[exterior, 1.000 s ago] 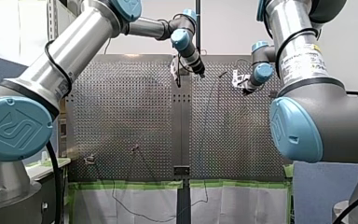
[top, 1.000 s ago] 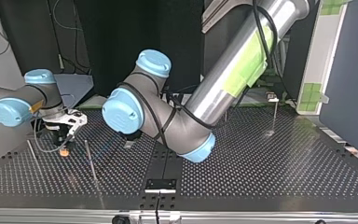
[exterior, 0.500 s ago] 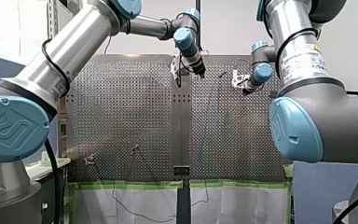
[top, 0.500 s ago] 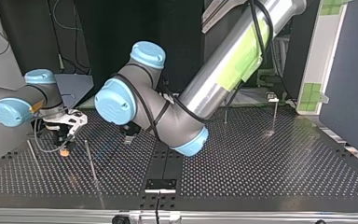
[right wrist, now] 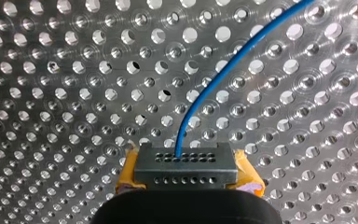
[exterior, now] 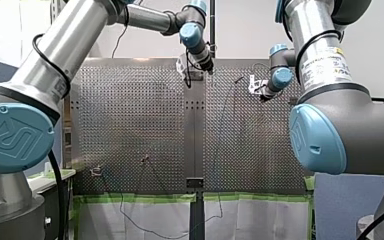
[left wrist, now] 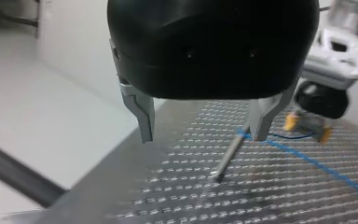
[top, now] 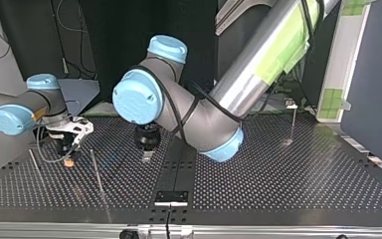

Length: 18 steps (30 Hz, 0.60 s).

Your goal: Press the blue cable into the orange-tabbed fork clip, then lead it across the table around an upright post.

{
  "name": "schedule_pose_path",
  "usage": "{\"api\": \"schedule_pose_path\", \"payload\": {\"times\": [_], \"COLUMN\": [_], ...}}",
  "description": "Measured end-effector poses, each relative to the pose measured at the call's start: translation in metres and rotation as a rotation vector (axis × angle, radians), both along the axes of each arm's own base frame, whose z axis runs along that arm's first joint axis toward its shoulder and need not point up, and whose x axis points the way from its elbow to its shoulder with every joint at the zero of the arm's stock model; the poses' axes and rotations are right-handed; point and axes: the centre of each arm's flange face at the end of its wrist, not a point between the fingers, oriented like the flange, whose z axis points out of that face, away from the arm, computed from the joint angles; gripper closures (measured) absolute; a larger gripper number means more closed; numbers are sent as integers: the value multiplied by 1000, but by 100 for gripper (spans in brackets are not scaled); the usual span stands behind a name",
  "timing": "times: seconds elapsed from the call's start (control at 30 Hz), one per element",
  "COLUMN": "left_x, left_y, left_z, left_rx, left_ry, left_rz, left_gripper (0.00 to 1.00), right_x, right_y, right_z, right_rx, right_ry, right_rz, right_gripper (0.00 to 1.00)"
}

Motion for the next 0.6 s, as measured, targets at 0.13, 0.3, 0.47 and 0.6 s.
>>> {"api": "schedule_pose_path", "payload": {"times": [0.13,0.3,0.47,0.6], "left_x": [0,0,2,6], "left_y": [14,35,58,75], "left_z": [9,21,32,39], "left_rx": [-29,-68,-114,-147], "left_ry": [-25,-62,-96,-118], "left_rz": [46,115,171,182], "left_gripper": [0,0,0,0], "right_x": [0,0,0,0], "right_y": [0,0,0,0], "right_z": [0,0,0,0], "right_rx": [0,0,0,-1], "right_ry": [1,1,2,3], "right_rz": [1,0,0,0], "right_gripper": [100,100,100,100]}}
